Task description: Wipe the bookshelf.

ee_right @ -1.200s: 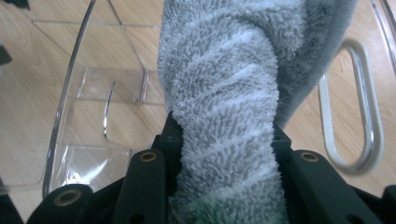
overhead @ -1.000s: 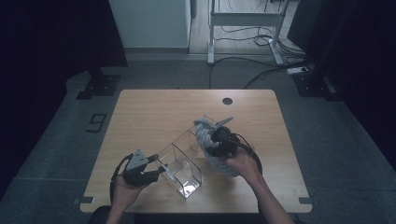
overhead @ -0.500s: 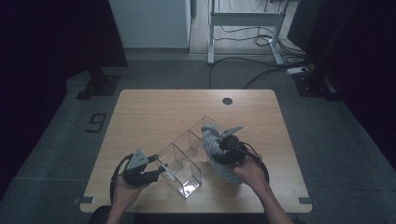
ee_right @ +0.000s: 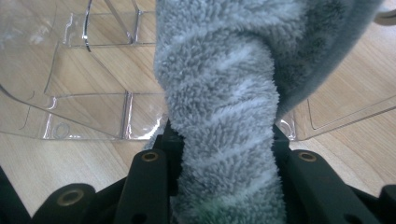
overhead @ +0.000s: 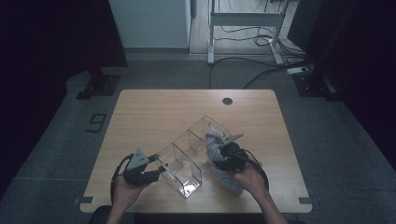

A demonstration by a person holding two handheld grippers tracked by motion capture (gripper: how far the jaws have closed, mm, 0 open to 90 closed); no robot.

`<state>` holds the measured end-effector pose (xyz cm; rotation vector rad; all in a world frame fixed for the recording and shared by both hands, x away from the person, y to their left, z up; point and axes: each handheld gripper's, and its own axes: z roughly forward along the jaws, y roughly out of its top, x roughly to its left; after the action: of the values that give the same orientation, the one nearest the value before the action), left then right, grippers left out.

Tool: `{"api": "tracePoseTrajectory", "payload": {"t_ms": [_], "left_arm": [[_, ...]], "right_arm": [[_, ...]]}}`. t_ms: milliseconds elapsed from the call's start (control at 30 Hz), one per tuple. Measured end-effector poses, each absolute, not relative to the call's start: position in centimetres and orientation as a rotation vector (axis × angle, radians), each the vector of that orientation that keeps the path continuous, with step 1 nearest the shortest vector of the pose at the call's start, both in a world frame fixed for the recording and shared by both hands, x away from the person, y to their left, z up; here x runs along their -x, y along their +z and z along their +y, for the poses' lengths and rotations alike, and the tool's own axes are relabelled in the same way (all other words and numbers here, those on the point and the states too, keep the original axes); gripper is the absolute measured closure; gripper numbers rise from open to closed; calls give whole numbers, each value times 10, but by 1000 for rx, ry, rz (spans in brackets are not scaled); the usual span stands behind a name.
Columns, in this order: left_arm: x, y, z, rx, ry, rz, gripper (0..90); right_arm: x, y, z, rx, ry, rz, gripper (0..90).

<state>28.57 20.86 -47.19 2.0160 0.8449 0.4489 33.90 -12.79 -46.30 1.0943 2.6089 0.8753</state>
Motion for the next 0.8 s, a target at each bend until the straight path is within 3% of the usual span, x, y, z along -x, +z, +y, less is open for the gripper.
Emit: {"api": "tracePoseTrajectory", "payload": {"t_ms": [800], "left_arm": [[-289,-473,206,-2000,465,854,449]], "right_arm": [[-351,-519,-129,-1178,803,2629,631]]}}
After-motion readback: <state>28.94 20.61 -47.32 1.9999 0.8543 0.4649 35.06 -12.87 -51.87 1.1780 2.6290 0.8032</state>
